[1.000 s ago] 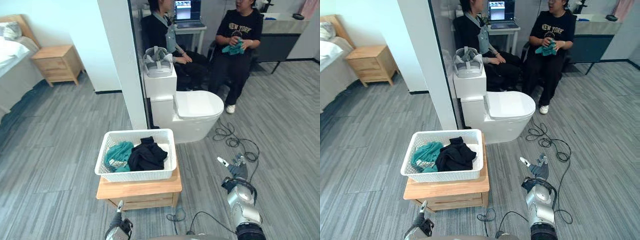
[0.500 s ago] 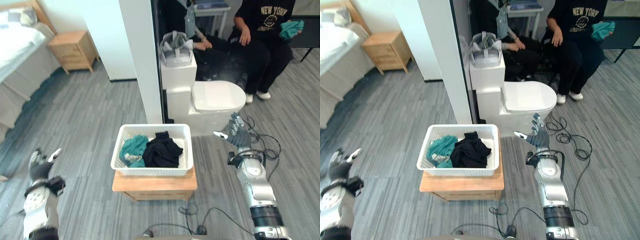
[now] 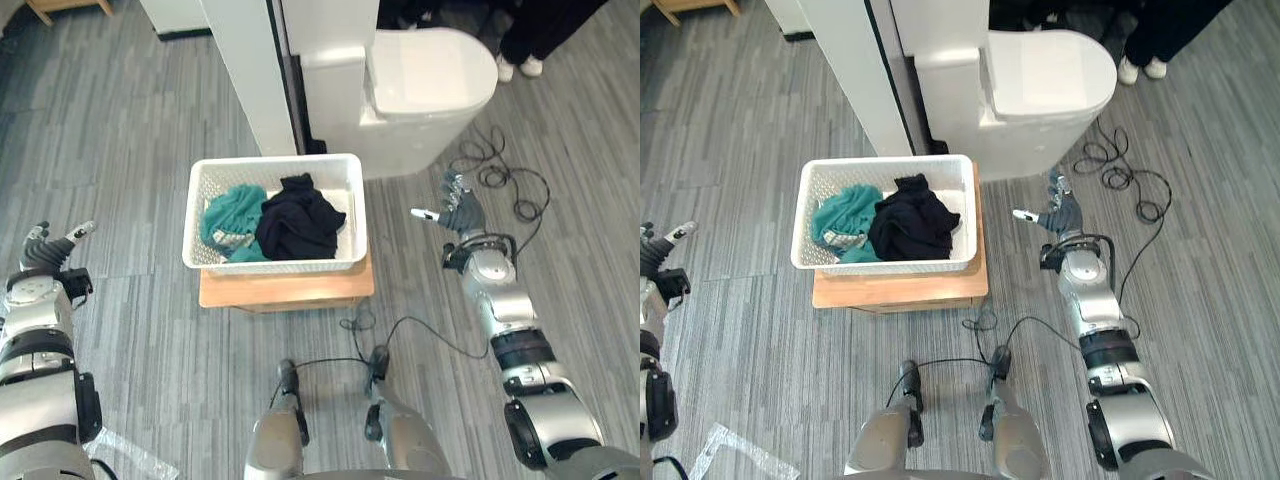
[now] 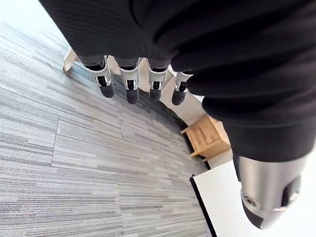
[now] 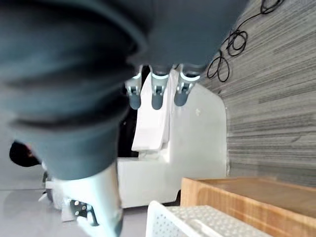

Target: Pick up the laundry basket with both hands and put the clothes into the washing machine.

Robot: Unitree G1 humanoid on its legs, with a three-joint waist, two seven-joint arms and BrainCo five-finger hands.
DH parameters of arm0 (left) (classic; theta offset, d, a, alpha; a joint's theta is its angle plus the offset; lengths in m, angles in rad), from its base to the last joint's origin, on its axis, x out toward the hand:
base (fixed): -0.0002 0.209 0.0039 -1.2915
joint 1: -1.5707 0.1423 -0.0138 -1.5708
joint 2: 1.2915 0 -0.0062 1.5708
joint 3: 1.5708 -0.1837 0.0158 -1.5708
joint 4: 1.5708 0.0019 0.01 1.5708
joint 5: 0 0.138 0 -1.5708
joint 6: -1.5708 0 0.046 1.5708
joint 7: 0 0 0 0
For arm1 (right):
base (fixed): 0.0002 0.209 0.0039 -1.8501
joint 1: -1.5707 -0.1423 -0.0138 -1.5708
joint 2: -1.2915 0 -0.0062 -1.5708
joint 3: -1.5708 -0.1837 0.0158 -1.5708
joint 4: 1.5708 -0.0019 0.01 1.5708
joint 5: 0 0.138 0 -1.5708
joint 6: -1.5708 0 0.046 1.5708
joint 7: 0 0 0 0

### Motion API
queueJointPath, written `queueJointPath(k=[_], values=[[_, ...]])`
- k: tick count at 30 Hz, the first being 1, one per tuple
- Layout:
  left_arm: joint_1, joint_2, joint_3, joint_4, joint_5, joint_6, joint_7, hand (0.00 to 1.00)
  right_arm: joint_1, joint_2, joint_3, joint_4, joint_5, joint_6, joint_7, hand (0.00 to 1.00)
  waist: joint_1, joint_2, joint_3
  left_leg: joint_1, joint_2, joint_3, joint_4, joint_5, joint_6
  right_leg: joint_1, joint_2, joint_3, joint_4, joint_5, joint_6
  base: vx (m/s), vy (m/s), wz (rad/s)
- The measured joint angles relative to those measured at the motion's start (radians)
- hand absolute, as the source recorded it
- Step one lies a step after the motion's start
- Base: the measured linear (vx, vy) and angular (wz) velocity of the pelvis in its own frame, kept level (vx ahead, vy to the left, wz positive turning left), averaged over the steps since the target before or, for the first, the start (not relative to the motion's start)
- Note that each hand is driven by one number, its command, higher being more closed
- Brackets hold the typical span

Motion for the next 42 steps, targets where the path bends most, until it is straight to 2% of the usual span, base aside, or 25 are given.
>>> queueJointPath(k=[5,18,20,22,23,26,29,35,42], values=[[-0.069,0.028,0.0,0.018,0.029,0.005,0.0,0.0,-0.108,0.0,-0.023,0.108,0.0,0.0,-0.013,0.0,0.0,0.004,0.047,-0.031,0.0,0.022,0.0,0.003,-0.002,-0.049,0.002,0.022,0.011,0.005,-0.002,0.01,0.043,-0.11],[-0.149,0.026,0.003,0.075,0.053,0.023,-0.024,0.0,-0.276,-0.008,0.017,0.25,-0.028,0.0,-0.015,0.0,-0.007,0.004,0.067,-0.077,0.014,0.084,-0.038,0.015,-0.009,-0.137,0.021,0.066,0.011,0.012,-0.004,0.03,0.033,-0.11],[-0.153,0.006,0.025,0.075,0.061,0.026,-0.022,0.0,-0.309,-0.011,0.039,0.249,-0.048,0.001,-0.002,0.0,-0.007,0.004,0.068,-0.083,0.016,0.095,-0.052,0.02,-0.015,-0.154,0.023,0.075,0.011,0.015,-0.007,0.02,0.025,-0.12],[-0.148,-0.064,0.085,0.075,0.06,0.027,0.002,0.0,-0.336,-0.011,0.064,0.249,-0.065,0.002,-0.001,0.0,-0.009,0.004,0.068,-0.099,0.018,0.096,-0.055,0.02,-0.016,-0.163,0.024,0.075,0.011,0.015,-0.007,0.01,0.011,-0.03],[-0.141,-0.1,0.089,0.075,0.059,0.032,0.004,0.0,-0.34,-0.011,0.067,0.245,-0.073,0.002,-0.001,0.0,-0.009,0.004,0.068,-0.103,0.02,0.094,-0.058,0.02,-0.016,-0.166,0.026,0.072,0.009,0.015,-0.007,0.0,0.025,0.04],[-0.099,-0.142,0.089,0.074,0.036,0.049,0.005,0.0,-0.341,-0.02,0.068,0.22,-0.095,0.003,-0.002,0.0,-0.013,0.004,0.069,-0.119,0.022,0.088,-0.063,0.025,-0.021,-0.184,0.026,0.063,0.007,0.015,-0.007,0.04,0.036,0.12],[-0.065,-0.15,0.089,0.053,0.016,0.047,0.009,0.0,-0.341,-0.031,0.084,0.15,-0.099,0.007,-0.002,0.0,-0.012,0.003,0.096,-0.131,0.025,0.088,-0.063,0.028,-0.024,-0.194,0.027,0.061,0.007,0.015,-0.007,0.02,0.017,0.04],[-0.041,-0.183,0.086,0.026,-0.009,0.043,0.047,0.0,-0.326,-0.024,0.179,0.006,-0.1,0.004,0.001,0.0,-0.029,0.002,0.097,-0.123,0.024,0.123,-0.065,0.028,-0.025,-0.204,0.031,0.094,0.009,0.015,-0.007,0.02,0.028,-0.12],[-0.015,-0.185,0.087,0.027,-0.029,0.043,0.076,0.0,-0.271,0.0,0.18,-0.019,-0.099,0.003,-0.001,0.0,-0.03,0.0,0.098,-0.113,0.03,0.172,-0.066,0.027,-0.025,-0.221,0.048,0.143,0.012,0.024,-0.004,0.0,0.0,-0.2]])
